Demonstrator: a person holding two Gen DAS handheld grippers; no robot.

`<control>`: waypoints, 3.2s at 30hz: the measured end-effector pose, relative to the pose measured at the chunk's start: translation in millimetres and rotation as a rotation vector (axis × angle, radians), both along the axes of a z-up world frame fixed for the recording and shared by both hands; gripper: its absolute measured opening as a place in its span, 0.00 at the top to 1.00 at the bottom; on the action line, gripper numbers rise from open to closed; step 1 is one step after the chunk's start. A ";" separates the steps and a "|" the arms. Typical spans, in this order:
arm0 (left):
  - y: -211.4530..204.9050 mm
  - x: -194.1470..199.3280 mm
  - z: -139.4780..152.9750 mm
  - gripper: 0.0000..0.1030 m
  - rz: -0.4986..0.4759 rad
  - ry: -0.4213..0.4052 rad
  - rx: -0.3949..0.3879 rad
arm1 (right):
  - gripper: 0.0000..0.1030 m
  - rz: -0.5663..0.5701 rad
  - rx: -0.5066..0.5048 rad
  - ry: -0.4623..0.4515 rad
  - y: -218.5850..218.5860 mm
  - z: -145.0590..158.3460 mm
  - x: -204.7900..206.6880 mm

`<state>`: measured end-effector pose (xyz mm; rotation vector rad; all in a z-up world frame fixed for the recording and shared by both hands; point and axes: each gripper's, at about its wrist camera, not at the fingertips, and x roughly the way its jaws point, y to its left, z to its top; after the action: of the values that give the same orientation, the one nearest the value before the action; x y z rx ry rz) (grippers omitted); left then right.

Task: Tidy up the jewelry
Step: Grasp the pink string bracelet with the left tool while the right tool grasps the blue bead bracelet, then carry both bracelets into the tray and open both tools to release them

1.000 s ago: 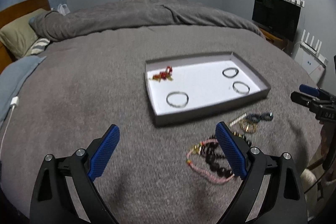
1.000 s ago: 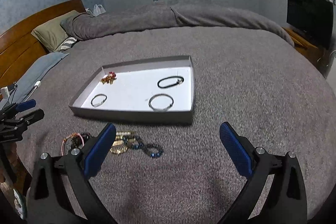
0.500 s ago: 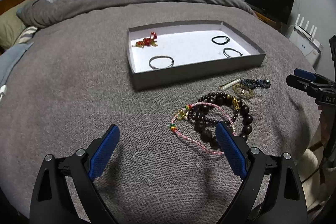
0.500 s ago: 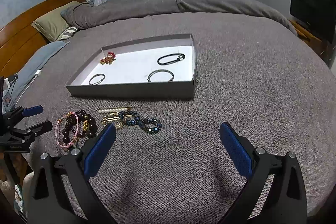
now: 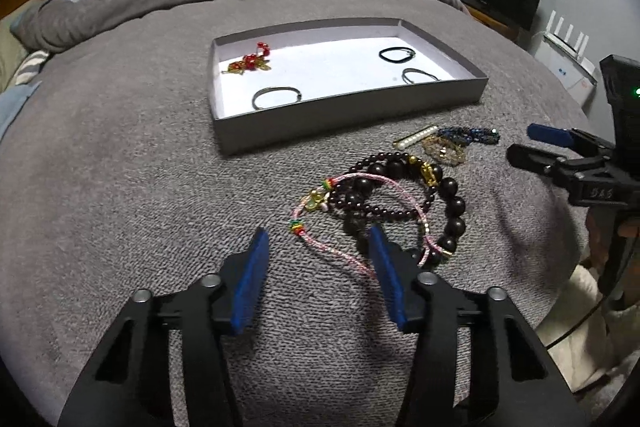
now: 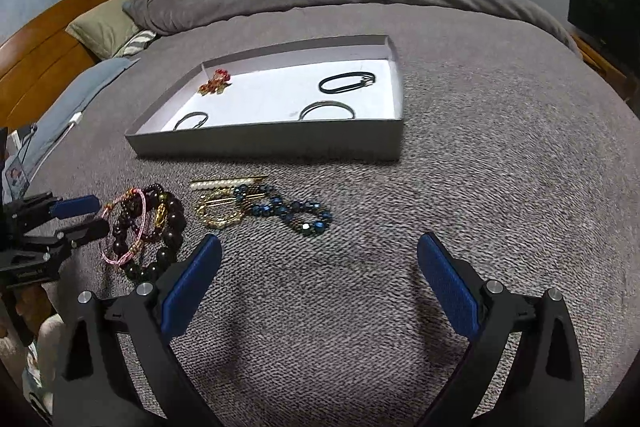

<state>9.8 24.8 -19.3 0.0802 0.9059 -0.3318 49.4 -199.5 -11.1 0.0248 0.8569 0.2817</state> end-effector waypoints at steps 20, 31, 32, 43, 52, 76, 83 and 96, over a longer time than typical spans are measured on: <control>14.9 13.2 -1.2 0.97 0.038 0.003 0.015 | 0.54 0.057 -0.082 -0.008 21.5 -6.7 21.7; 17.8 15.8 2.8 0.97 0.044 -0.009 0.006 | 0.86 0.085 -0.056 -0.024 17.5 -1.7 16.9; 18.2 15.1 3.9 0.97 0.043 -0.013 0.000 | 0.86 0.089 -0.049 -0.032 16.9 1.1 14.6; 17.6 2.5 30.2 0.97 0.023 -0.087 -0.011 | 0.86 0.074 0.028 -0.131 5.6 44.4 -1.3; 23.9 -1.0 66.2 0.97 0.025 -0.172 -0.014 | 0.86 0.055 0.042 -0.172 -2.4 67.9 4.5; 10.9 84.7 107.3 0.97 -0.024 -0.234 -0.034 | 0.87 0.059 0.060 -0.211 13.8 101.2 87.4; -19.5 132.5 89.8 0.97 -0.074 -0.188 -0.015 | 0.87 0.035 0.033 -0.177 22.8 87.1 137.2; -55.3 225.1 38.0 0.97 -0.064 -0.059 -0.002 | 0.87 -0.029 0.055 -0.026 18.9 46.4 217.2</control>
<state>234.8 -30.5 18.7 0.1168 0.8460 -0.3877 266.6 -180.7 35.3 0.0846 0.8218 0.2779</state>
